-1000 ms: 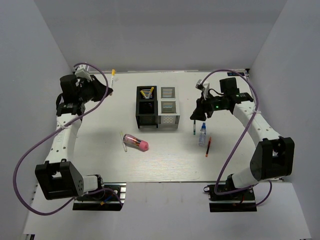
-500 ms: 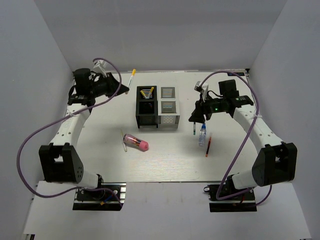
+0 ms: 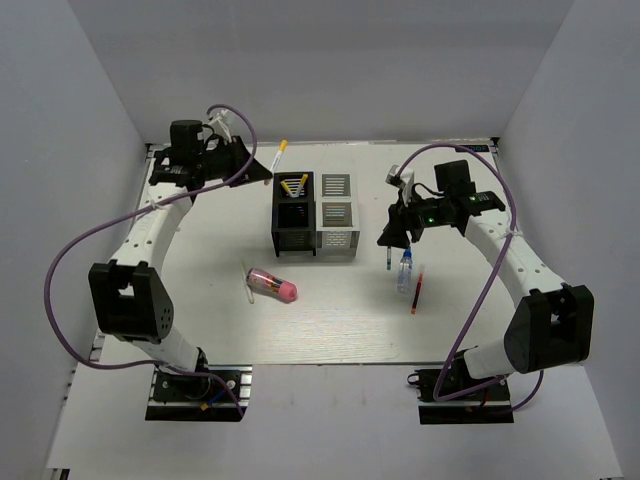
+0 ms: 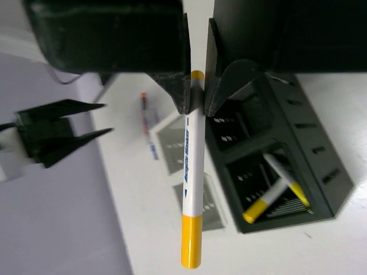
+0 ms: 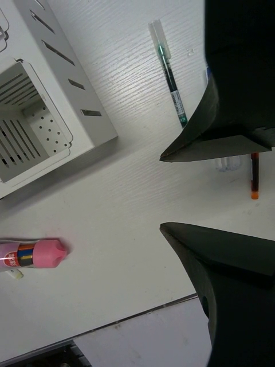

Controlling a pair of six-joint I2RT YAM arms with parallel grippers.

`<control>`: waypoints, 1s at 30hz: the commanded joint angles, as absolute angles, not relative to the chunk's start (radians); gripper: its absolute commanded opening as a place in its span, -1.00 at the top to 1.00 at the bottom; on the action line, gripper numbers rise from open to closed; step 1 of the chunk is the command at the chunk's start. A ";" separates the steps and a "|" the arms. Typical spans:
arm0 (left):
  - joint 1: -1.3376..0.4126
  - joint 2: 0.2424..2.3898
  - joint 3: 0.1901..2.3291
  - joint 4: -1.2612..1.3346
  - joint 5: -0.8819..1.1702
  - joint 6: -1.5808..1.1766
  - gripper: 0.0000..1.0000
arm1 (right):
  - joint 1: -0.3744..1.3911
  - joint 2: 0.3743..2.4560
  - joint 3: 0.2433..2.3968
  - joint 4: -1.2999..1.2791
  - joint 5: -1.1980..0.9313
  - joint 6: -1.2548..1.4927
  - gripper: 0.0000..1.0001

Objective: Sort the stationery into containers
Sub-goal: Place the pen in the storage box.

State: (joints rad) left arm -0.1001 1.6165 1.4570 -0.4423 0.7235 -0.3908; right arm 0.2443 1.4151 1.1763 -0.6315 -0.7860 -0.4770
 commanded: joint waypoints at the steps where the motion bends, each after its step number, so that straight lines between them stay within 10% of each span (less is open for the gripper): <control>1: -0.103 1.503 1.439 -0.419 0.793 -0.683 1.00 | 0.242 1.405 1.210 -0.652 -0.784 -0.498 -0.05; 10: -0.103 1.781 1.928 -1.101 0.716 -0.713 1.00 | 0.244 1.387 1.168 -0.603 -0.818 -0.471 -0.05; 30: -0.114 2.080 2.149 -1.399 0.833 -0.667 1.00 | 0.242 1.287 1.040 -0.488 -0.819 -0.426 -0.05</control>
State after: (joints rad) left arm -0.1093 2.0892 2.1612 -1.3251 0.8154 -0.6914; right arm 0.2436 1.3170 1.0485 -0.5240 -0.7956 -0.4419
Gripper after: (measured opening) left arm 0.218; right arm 0.525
